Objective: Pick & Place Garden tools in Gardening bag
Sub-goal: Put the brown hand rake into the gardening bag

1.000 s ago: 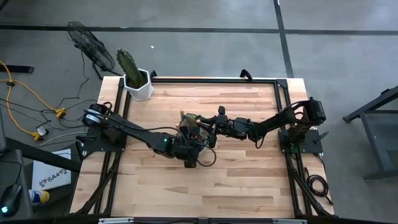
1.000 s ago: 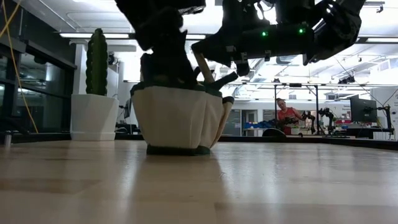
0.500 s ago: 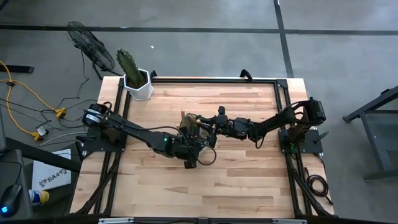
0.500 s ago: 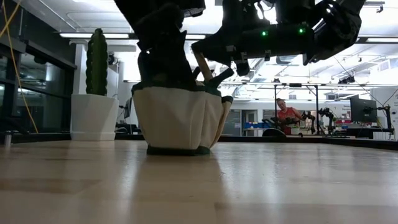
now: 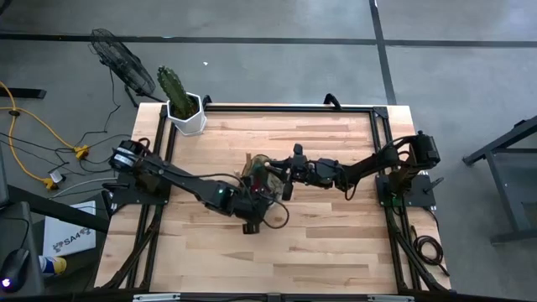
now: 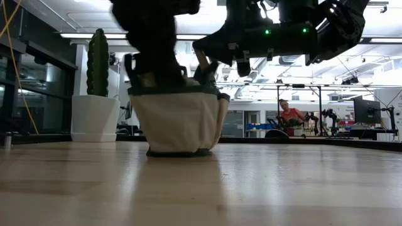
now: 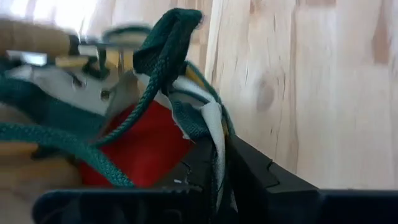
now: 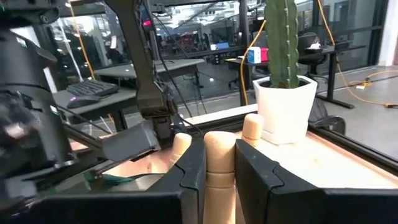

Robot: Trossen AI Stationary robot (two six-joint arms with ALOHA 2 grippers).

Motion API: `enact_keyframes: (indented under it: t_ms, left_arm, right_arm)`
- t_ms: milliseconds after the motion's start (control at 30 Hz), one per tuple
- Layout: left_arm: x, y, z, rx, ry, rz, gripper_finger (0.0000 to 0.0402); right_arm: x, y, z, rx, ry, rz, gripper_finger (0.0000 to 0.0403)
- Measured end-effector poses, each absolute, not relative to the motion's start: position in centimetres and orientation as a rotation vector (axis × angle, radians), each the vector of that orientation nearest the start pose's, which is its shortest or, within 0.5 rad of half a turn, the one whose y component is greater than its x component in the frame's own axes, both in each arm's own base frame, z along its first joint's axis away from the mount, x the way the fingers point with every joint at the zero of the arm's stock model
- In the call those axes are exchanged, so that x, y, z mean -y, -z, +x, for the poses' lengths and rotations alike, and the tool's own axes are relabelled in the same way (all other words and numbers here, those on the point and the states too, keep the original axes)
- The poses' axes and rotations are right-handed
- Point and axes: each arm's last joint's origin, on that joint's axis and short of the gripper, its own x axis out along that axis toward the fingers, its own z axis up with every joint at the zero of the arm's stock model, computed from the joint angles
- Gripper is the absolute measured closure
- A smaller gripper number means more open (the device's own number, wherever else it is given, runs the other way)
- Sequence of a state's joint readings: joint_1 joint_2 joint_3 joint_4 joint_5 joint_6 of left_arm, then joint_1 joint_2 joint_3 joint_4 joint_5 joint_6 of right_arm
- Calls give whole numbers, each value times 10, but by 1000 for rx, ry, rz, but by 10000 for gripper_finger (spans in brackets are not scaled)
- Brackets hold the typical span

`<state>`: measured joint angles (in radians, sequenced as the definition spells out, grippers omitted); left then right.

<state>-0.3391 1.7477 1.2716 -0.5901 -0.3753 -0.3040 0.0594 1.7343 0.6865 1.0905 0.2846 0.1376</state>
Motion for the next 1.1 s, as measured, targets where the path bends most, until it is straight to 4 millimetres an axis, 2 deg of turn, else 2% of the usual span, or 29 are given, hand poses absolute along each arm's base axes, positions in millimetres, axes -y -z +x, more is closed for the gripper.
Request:
enact_keyframes:
  t_ms: [400,700,1100]
  left_arm:
    - [114,-217,322,-1084,-292,148,373]
    - [123,-236,307,-1144,-377,192,390]
    - [124,-238,308,-1138,-399,128,394]
  right_arm:
    - [-27,-187,332,67,184,136,355]
    - [-35,-189,330,69,174,139,357]
    - [-35,-209,323,120,144,127,358]
